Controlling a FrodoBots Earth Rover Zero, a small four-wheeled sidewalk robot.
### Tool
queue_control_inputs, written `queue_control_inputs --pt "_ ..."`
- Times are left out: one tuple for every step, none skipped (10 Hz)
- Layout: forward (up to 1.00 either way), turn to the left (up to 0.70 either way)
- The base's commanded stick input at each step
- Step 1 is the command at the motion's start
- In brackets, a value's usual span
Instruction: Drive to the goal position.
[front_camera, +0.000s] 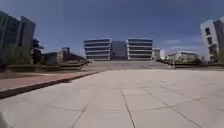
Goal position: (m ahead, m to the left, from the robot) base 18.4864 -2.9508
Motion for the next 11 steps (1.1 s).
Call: queue_control_inputs --pt "0.70 -0.03" --pt "0.70 -0.03" --pt "0.70 -0.03" --pt "0.70 -0.03" --pt "0.70 -0.03" --pt "0.70 -0.03" --pt "0.70 -0.03" --pt "0.70 -0.03" --pt "0.70 -0.03" --pt "0.70 -0.03" --pt "0.70 -0.03"
